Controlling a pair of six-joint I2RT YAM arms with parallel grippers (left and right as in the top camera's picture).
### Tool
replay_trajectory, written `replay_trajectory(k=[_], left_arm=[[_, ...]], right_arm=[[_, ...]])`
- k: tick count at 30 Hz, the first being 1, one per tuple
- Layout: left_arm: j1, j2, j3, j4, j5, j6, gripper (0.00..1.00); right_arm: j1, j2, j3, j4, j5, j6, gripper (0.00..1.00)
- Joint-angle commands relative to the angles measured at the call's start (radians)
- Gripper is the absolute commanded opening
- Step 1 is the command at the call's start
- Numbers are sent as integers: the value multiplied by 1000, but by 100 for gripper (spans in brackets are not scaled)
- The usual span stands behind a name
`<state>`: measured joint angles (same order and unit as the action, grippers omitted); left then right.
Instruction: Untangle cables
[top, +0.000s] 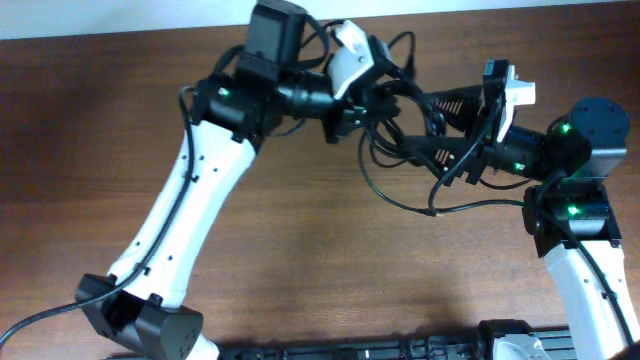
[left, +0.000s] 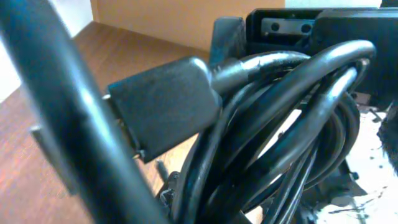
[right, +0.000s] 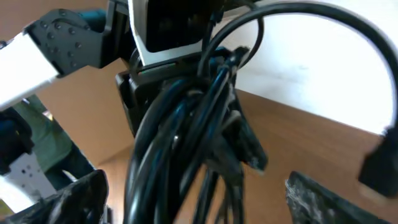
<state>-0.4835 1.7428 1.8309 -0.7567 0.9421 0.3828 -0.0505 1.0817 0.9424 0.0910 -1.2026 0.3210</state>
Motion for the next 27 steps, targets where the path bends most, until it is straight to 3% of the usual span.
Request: replay_trajectory(k=[1,2,4,5,6,7,10,14,18,23,27], left_arm=[[-54,-14,16,39,-31,16,0],[-58,-14,16,42,-72,15,0],[-55,-14,16,42,-182,-24,0],[-46,-14,16,46,-260,-89,25],[-37,-14,16,46,-299,-127,82],[-21,-17,16,51,-307,-193,99],[59,-55,16,60,-307,-428,99],[148,-116,16,13,-306,-605,99],[159,-124,16,-21,-278,-771,99],[159,-124,16,-31,-268,-779,99],[159,-124,16,-31,-239,-779,99]], right_arm=[[5,-8,16,-1,-21,10,33],[4,-8,16,-1,-21,10,4],[4,-8,16,-5,-21,10,4],[4,-8,16,-8,-20,10,4],[4,-8,16,-8,-19,10,4],[4,-8,16,-8,-9,10,4],[3,-8,16,-8,84,10,4],[3,-8,16,6,207,10,4],[3,-8,16,135,214,10,4],[3,-8,16,198,226,27,4],[3,-8,16,209,311,197,4]])
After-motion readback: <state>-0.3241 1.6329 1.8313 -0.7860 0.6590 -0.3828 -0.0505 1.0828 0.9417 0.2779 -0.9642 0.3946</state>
